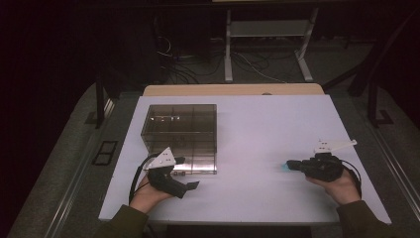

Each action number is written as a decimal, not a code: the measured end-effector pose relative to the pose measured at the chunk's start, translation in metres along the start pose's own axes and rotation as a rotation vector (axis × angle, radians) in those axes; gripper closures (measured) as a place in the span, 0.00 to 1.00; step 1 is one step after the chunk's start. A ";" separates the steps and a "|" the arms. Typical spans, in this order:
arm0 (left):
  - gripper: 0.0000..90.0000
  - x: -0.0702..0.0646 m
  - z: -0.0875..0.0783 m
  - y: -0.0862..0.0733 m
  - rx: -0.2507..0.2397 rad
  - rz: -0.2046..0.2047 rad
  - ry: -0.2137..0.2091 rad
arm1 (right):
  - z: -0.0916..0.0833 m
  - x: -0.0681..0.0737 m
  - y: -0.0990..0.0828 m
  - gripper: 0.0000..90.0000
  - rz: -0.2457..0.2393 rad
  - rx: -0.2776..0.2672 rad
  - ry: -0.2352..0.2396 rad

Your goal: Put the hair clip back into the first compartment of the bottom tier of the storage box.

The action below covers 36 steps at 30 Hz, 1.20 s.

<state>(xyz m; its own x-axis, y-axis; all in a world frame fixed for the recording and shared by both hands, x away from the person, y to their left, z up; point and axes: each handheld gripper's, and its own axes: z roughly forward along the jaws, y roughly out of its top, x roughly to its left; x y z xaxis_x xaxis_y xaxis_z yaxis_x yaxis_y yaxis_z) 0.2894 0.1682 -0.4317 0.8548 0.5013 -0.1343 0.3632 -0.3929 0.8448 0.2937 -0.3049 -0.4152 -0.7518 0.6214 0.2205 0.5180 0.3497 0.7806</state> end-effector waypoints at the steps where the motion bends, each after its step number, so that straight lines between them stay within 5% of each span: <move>1: 0.00 0.000 0.000 0.000 0.000 -0.002 -0.001 | 0.002 0.001 0.001 0.98 -0.006 -0.003 0.005; 21: 0.00 -0.011 0.021 0.017 -0.010 0.007 -0.046 | 0.034 0.018 0.026 0.98 -0.072 -0.016 0.098; 36: 0.00 -0.021 0.046 0.036 0.013 0.060 -0.107 | 0.057 0.026 0.049 0.98 -0.099 -0.029 0.143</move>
<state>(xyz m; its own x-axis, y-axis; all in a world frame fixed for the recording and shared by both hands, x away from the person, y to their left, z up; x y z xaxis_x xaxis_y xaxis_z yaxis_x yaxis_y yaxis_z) 0.3011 0.1080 -0.4222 0.9098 0.3913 -0.1385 0.3139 -0.4301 0.8465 0.3226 -0.2313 -0.4042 -0.8499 0.4781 0.2214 0.4283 0.3822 0.8188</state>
